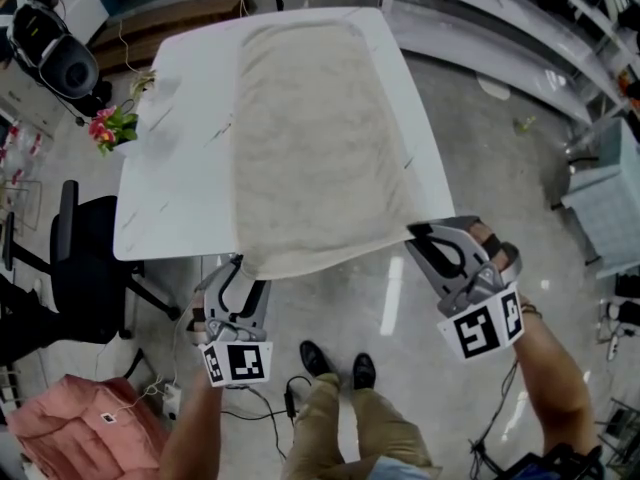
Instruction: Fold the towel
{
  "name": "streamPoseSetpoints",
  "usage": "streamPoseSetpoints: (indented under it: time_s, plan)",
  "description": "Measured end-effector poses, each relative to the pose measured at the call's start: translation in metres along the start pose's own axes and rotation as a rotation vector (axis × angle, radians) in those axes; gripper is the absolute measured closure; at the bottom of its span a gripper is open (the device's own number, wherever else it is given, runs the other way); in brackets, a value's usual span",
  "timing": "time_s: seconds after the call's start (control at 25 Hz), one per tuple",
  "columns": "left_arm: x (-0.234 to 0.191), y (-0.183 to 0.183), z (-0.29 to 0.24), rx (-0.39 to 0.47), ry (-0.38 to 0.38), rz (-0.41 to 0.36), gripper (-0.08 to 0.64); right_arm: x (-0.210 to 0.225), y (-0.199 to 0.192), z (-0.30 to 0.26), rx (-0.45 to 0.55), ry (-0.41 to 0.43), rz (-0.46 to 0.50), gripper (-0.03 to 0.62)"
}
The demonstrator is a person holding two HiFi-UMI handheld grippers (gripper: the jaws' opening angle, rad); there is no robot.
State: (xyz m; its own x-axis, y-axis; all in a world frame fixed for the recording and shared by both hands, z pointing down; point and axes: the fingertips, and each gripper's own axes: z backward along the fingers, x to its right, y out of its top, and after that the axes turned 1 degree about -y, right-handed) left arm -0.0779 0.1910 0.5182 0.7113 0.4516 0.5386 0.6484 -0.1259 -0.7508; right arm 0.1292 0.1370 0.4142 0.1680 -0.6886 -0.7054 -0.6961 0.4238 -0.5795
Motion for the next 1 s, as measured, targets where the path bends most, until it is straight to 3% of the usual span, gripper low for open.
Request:
streamPoseSetpoints:
  time_s: [0.08, 0.2, 0.32, 0.52, 1.0]
  plan:
    - [-0.003, 0.003, -0.004, 0.005, -0.012, -0.031, 0.378, 0.0, 0.0, -0.002, 0.0, -0.003, -0.003, 0.558]
    - [-0.005, 0.007, -0.003, 0.021, -0.056, -0.036, 0.527, 0.0, -0.002, -0.005, -0.006, -0.008, -0.015, 0.558]
    - [-0.012, 0.021, 0.012, 0.036, -0.125, 0.012, 0.537, -0.002, -0.003, 0.002, -0.016, -0.003, -0.027, 0.558]
    - [-0.029, 0.054, 0.043, 0.048, -0.199, 0.015, 0.537, -0.001, 0.006, 0.024, -0.023, -0.007, -0.051, 0.559]
    - [-0.043, 0.107, 0.12, 0.048, -0.25, 0.165, 0.537, -0.009, 0.057, 0.09, -0.004, -0.014, -0.15, 0.56]
